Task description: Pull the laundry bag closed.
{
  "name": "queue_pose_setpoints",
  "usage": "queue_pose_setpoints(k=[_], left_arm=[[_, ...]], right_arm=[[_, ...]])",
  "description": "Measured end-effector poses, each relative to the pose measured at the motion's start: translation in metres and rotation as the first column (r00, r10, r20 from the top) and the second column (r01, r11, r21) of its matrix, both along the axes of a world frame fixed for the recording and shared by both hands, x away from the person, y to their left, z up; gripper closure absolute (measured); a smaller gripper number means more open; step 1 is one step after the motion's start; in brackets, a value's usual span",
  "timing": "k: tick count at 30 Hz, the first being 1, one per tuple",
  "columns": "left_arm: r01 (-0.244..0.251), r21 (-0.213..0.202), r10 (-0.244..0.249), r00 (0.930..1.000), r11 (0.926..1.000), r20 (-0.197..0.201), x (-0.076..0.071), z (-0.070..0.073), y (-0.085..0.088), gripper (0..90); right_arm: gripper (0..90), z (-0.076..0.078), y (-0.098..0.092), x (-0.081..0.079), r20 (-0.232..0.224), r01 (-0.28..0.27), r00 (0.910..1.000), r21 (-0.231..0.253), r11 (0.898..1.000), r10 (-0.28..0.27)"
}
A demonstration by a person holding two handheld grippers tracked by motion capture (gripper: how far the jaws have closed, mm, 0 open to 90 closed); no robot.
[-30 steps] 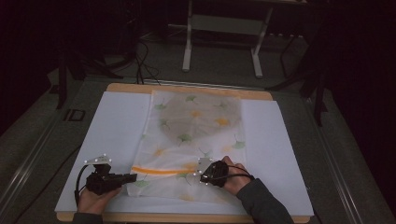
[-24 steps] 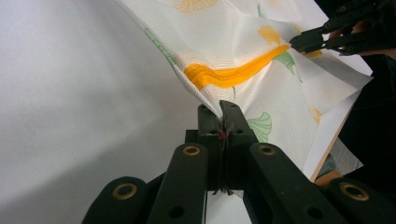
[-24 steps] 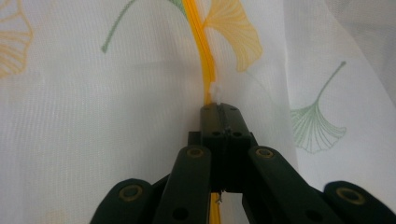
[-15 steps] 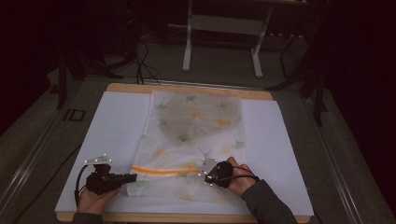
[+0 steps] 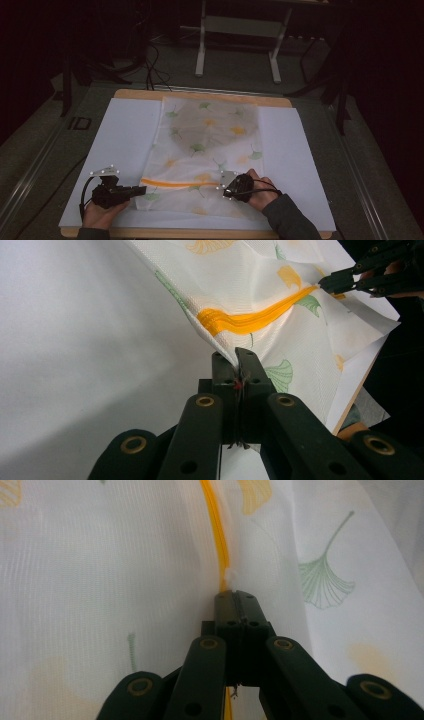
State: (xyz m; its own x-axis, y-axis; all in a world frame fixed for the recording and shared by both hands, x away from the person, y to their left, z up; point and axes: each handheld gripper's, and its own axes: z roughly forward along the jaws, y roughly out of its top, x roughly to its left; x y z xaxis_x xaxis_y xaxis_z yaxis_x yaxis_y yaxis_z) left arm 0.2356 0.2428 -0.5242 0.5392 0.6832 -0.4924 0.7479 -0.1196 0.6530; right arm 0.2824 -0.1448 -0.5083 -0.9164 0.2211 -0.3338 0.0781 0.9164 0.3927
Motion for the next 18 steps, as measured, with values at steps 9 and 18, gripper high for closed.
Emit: queue_pose_setpoints(k=[9,18], left_arm=[[0.001,0.005,-0.001,1.0000,1.0000,0.003,0.000,0.000,0.000,88.6],[0.000,0.009,0.000,1.0000,1.0000,0.002,0.000,0.000,0.000,88.6]], right_arm=[[90.0,0.000,-0.008,0.001,0.006,0.018,0.9998,-0.016,1.000,-0.018],[90.0,-0.002,-0.020,0.002,0.000,0.037,0.9993,-0.027,0.999,-0.037]])
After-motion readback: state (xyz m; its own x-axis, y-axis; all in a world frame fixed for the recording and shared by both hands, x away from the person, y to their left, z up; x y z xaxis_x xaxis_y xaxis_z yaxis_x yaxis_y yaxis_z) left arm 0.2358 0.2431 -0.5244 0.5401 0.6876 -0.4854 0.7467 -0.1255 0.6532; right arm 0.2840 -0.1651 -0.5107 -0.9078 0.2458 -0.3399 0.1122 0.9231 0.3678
